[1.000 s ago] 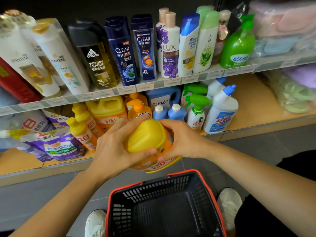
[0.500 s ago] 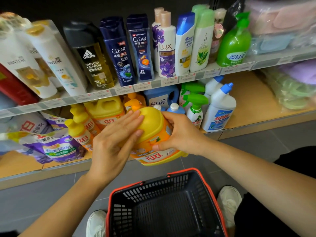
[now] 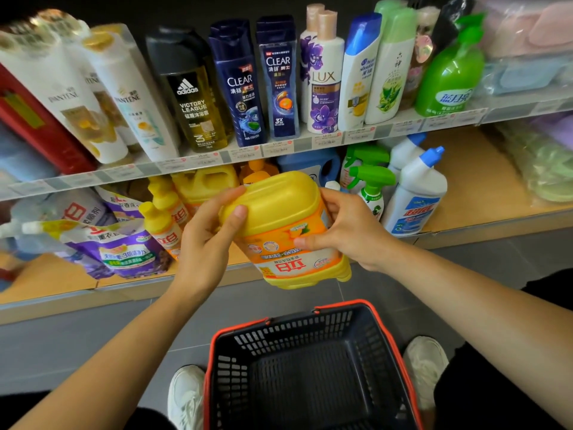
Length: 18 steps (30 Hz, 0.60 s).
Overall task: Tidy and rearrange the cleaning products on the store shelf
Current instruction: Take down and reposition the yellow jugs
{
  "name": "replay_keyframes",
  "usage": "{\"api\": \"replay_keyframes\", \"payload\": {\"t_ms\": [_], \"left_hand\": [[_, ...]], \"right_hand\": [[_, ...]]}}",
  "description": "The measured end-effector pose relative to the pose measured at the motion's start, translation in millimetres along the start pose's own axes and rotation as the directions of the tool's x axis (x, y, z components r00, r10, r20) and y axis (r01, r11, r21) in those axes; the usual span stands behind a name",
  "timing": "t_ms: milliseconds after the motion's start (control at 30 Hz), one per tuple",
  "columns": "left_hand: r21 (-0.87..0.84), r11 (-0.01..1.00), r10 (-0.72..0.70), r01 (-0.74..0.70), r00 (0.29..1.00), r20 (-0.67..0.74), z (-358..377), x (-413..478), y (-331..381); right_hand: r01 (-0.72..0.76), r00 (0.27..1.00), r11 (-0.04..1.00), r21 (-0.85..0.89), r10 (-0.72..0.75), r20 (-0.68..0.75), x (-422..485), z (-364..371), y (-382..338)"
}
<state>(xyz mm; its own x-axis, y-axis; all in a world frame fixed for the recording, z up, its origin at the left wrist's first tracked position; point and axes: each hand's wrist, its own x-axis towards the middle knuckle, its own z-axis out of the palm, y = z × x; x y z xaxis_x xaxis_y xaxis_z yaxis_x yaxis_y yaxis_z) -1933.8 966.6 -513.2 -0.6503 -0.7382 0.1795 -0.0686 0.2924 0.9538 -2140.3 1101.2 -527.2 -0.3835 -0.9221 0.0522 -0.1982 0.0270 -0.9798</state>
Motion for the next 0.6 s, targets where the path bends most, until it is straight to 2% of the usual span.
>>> {"api": "replay_keyframes", "payload": {"t_ms": [133,267,500,600], "left_hand": [[-0.233,0.954,-0.197,0.19,0.98,-0.004,-2,6,5],[-0.269,0.891,-0.382,0.365,0.924,-0.013,-3,9,3],[-0.074,0.912,-0.4,0.404,0.915,0.057,5,1,5],[-0.072,0.92,-0.379,0.385,0.921,0.086,5,-1,4]], "right_hand": [[0.012,1.0,0.999,-0.031,-0.012,0.01,-1,-1,-1],[0.061,0.997,0.991,-0.12,-0.054,0.059,-5,0,-4],[0.098,0.989,0.964,-0.249,-0.067,0.131,-12,6,-2],[0.101,0.989,0.956,-0.276,-0.067,0.129,-14,6,-2]]}}
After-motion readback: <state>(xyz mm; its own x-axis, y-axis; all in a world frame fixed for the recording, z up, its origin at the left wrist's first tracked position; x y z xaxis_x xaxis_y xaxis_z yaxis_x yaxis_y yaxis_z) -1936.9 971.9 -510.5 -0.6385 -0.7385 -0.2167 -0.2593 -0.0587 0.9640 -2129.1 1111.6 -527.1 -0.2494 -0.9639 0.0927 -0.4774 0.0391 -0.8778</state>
